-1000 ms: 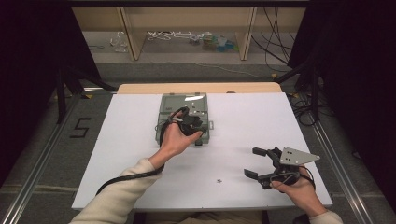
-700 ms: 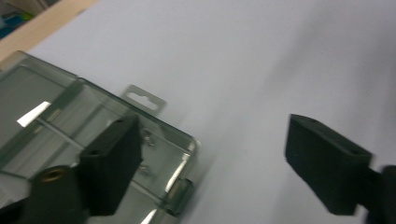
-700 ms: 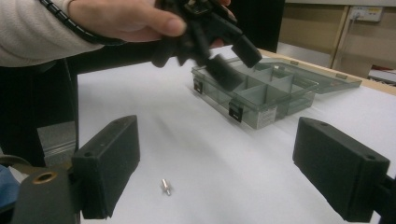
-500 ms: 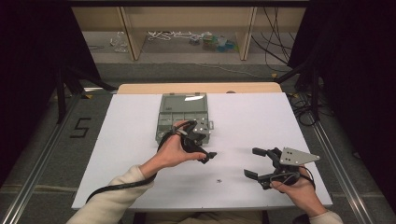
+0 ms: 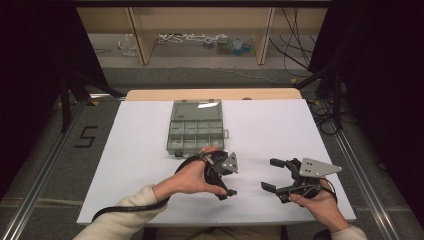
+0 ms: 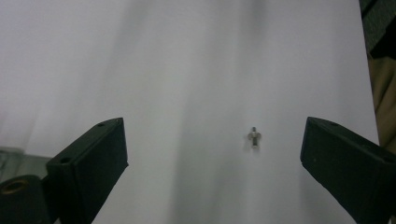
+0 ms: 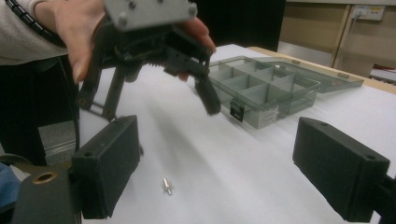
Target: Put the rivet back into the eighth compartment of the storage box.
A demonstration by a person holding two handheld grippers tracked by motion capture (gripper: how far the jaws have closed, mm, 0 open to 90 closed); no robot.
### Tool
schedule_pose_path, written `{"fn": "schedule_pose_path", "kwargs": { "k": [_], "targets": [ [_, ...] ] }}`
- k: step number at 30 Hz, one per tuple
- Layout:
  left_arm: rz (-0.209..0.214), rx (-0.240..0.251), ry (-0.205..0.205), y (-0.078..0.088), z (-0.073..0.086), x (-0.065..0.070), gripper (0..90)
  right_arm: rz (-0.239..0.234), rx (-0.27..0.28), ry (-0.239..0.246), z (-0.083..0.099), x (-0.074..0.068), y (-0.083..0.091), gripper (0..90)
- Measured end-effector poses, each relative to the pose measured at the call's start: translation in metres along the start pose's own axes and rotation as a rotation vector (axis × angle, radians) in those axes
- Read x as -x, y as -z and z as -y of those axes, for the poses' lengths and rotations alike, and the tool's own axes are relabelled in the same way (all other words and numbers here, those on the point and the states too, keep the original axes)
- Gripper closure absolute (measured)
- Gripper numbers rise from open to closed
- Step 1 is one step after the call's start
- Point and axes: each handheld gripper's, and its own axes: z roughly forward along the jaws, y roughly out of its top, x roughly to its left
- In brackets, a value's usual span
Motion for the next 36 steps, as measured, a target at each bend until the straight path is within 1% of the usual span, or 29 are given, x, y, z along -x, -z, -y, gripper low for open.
{"fn": "schedule_pose_path", "kwargs": {
  "k": [2, 4, 6, 8, 9, 12, 13, 14, 17, 19, 20, 22, 23, 26, 28, 29, 32, 35, 36],
  "targets": [
    [0.018, -0.034, -0.028, -0.005, -0.002, 0.004, 10.4, 0.001, -0.007, -0.001, 0.000, 0.000, 0.000, 15.8],
    [0.031, -0.058, -0.051, -0.009, -0.004, 0.007, 14.2, 0.001, -0.007, -0.001, 0.000, 0.000, 0.000, 15.8],
    [0.051, -0.082, -0.074, -0.014, -0.005, 0.010, 15.5, 0.002, -0.011, 0.001, 0.000, 0.000, 0.001, 15.8],
    [0.058, -0.099, -0.081, -0.017, -0.005, 0.011, 17.2, 0.000, -0.004, 0.003, 0.000, 0.000, -0.001, 15.8],
    [0.063, -0.110, -0.092, -0.019, -0.006, 0.011, 18.5, -0.002, -0.005, 0.002, 0.000, 0.000, -0.001, 15.8],
    [0.089, -0.116, -0.093, -0.022, -0.007, 0.012, 25.0, -0.002, -0.005, 0.002, 0.000, 0.000, -0.001, 15.8],
    [0.093, -0.113, -0.089, -0.023, -0.007, 0.012, 29.1, 0.007, -0.032, 0.005, 0.000, 0.000, 0.002, 15.8],
    [0.096, -0.122, -0.090, -0.024, -0.007, 0.012, 30.8, -0.002, -0.013, 0.002, 0.000, 0.000, 0.000, 15.8],
    [0.101, -0.141, -0.093, -0.026, -0.007, 0.011, 37.5, -0.001, -0.004, 0.002, 0.000, 0.000, -0.001, 15.8],
    [0.105, -0.149, -0.095, -0.028, -0.006, 0.012, 39.2, -0.002, -0.005, 0.003, 0.000, 0.000, -0.001, 15.8],
    [0.114, -0.157, -0.090, -0.029, -0.006, 0.013, 39.7, -0.002, -0.006, 0.002, 0.000, 0.000, -0.001, 15.8],
    [0.113, -0.164, -0.102, -0.030, -0.005, 0.013, 41.4, -0.002, -0.006, 0.002, 0.000, 0.000, -0.001, 15.8],
    [0.116, -0.166, -0.101, -0.030, -0.005, 0.013, 42.1, -0.002, -0.006, 0.002, 0.000, 0.000, -0.001, 15.8],
    [0.132, -0.166, -0.086, -0.030, -0.005, 0.012, 45.2, -0.003, -0.008, -0.001, 0.000, 0.000, -0.001, 15.8],
    [0.157, -0.170, -0.064, -0.030, -0.005, 0.013, 51.0, -0.002, -0.006, 0.002, 0.000, 0.000, -0.001, 15.8],
    [0.159, -0.170, -0.064, -0.030, -0.005, 0.013, 53.4, -0.002, -0.007, 0.001, 0.000, 0.000, -0.001, 15.8],
    [0.174, -0.173, -0.063, -0.029, -0.005, 0.012, 56.7, -0.006, -0.008, -0.002, 0.000, -0.001, -0.001, 15.8],
    [0.183, -0.170, -0.053, -0.030, -0.005, 0.010, 61.9, -0.005, -0.008, -0.001, 0.000, -0.001, -0.001, 15.8],
    [0.186, -0.177, -0.045, -0.029, -0.005, 0.009, 65.0, -0.005, -0.008, -0.001, 0.000, -0.001, -0.001, 15.8]
  ]
}}
